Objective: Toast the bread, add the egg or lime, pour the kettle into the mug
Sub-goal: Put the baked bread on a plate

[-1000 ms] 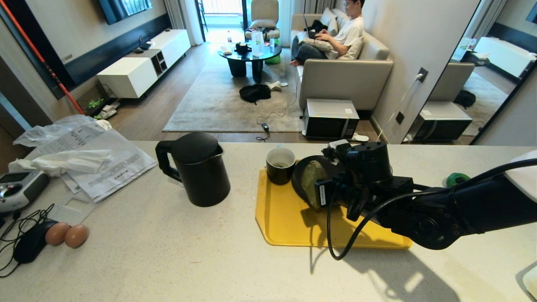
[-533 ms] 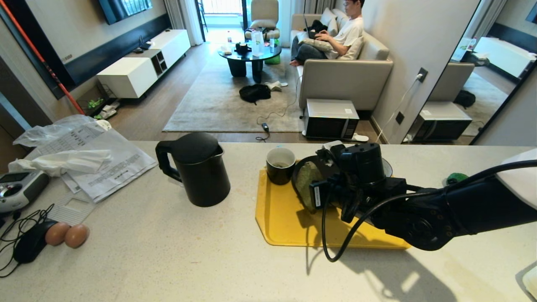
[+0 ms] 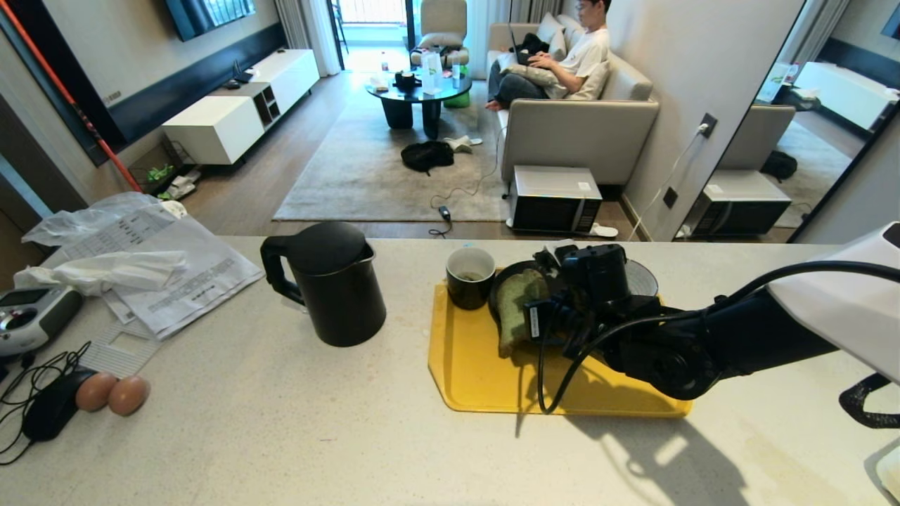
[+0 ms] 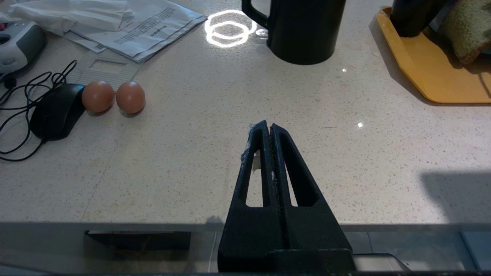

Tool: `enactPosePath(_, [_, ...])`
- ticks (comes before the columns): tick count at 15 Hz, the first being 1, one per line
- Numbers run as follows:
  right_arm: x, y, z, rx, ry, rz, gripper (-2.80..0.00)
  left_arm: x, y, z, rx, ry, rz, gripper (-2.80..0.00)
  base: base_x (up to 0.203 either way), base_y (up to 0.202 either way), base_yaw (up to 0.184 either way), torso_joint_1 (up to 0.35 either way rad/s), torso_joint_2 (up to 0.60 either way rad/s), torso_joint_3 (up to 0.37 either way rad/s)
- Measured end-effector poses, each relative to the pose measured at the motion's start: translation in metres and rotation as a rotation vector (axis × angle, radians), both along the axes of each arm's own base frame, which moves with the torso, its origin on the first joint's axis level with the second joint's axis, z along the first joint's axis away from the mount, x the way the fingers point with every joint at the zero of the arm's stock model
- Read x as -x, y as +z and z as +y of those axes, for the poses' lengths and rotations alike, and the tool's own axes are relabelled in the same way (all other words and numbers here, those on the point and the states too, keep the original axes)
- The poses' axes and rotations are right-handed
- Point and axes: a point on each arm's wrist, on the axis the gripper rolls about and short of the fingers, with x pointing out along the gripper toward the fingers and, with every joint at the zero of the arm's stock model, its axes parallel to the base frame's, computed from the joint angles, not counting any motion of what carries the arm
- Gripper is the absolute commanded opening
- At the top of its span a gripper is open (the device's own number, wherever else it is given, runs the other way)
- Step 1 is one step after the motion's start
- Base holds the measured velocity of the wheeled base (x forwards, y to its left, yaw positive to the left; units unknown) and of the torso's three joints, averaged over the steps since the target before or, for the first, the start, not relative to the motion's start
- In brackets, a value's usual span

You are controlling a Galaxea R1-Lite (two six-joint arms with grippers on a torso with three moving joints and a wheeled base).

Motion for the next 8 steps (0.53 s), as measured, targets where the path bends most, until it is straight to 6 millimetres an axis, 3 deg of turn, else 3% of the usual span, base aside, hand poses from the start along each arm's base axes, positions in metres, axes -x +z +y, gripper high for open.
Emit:
enactPosePath(5, [-0.006, -0.006, -0.035, 0.028, -0.073, 0.030, -2.80, 0.000, 0.000, 0.000, -0.001, 0.000, 0.000, -2.80, 0.000, 0.000, 0.000, 0.000, 0.00, 0.000])
enactPosePath(8, [-0.006, -0.008, -0.044, 0.048, -0.085, 0.037, -2.80, 0.000, 0.000, 0.000, 0.000, 0.000, 0.000, -2.80, 0.000, 0.000, 0.000, 0.000, 0.00, 0.000])
